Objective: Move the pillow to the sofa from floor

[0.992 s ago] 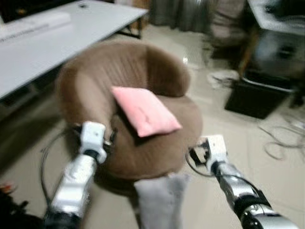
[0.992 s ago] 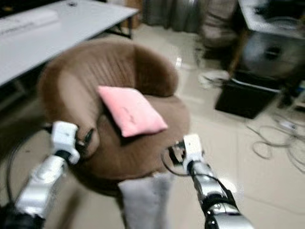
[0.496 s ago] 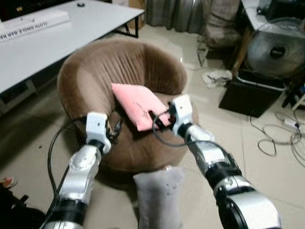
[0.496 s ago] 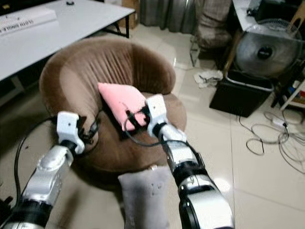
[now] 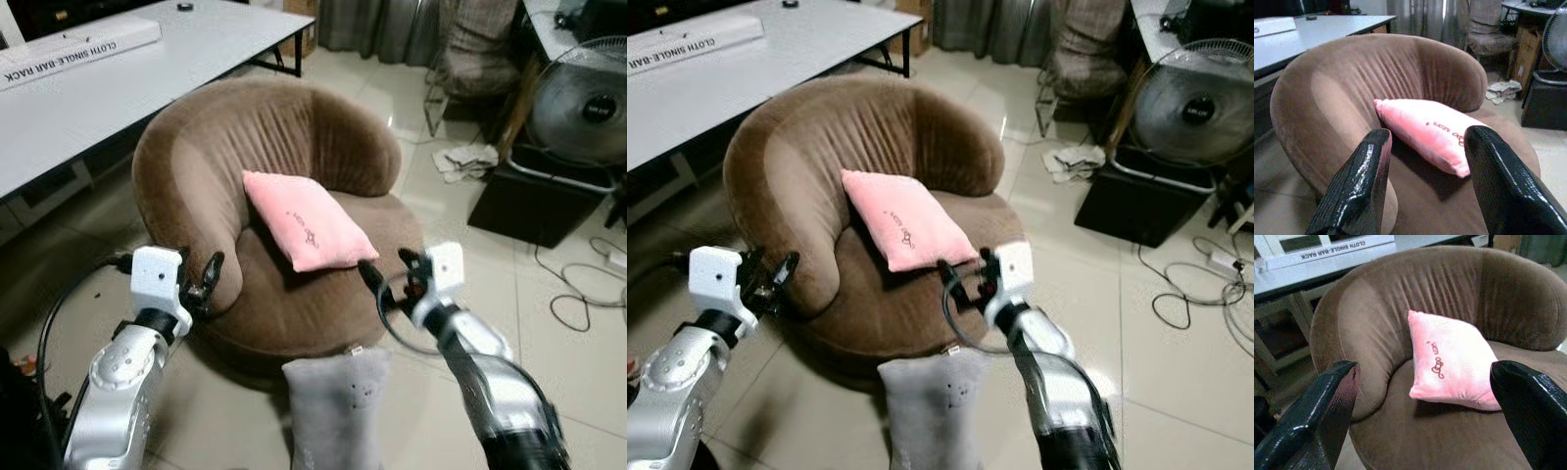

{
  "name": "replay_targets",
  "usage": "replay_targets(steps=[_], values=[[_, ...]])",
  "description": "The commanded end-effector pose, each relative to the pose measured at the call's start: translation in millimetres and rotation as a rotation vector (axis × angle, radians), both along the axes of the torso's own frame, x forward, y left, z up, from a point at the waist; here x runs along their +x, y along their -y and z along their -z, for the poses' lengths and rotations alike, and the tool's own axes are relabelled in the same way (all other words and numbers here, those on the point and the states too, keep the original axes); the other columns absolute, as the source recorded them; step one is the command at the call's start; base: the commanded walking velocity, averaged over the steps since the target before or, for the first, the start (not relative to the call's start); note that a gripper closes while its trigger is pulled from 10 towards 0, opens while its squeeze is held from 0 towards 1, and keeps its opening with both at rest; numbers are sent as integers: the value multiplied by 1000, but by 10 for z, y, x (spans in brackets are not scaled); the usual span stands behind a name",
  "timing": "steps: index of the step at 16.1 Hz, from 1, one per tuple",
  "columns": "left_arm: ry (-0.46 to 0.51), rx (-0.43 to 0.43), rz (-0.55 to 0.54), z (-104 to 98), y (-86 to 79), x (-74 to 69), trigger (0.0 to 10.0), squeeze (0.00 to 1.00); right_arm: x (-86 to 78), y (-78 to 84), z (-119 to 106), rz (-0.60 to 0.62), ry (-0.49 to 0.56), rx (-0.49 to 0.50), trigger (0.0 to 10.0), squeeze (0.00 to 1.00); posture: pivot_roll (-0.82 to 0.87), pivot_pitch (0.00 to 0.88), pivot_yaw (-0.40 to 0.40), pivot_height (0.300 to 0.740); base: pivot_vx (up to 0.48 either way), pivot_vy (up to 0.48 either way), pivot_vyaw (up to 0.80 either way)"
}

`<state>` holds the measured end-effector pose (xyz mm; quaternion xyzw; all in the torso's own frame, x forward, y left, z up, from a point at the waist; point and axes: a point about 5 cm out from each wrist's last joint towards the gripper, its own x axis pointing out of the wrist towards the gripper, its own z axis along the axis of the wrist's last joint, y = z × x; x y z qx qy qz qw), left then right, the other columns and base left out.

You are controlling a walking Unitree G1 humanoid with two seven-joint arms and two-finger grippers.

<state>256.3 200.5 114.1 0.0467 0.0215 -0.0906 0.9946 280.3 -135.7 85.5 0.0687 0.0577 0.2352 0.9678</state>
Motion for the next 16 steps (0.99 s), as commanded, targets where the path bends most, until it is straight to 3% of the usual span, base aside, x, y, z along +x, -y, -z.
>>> replay_targets(steps=[1,5,8,12,16], values=[[18,4,4,-115,59,-15,10000,0,-68,53,-79,41,-2,2,10000,0,106,0,-2,740,0,0,0],[3,50,-28,-119,50,34,10000,0,-129,121,-123,167,-58,54,10000,0,97,0,17,740,0,0,0],[-13,62,-10,-114,102,94,10000,0,-127,145,-69,249,-110,21,10000,0,84,0,29,740,0,0,0],[-11,43,-14,-91,152,185,10000,0,-131,185,12,255,-158,-53,10000,0,74,0,22,740,0,0,0],[-40,40,-34,11,163,135,10000,0,-103,143,21,200,-156,-103,10000,0,86,0,-6,740,0,0,0]])
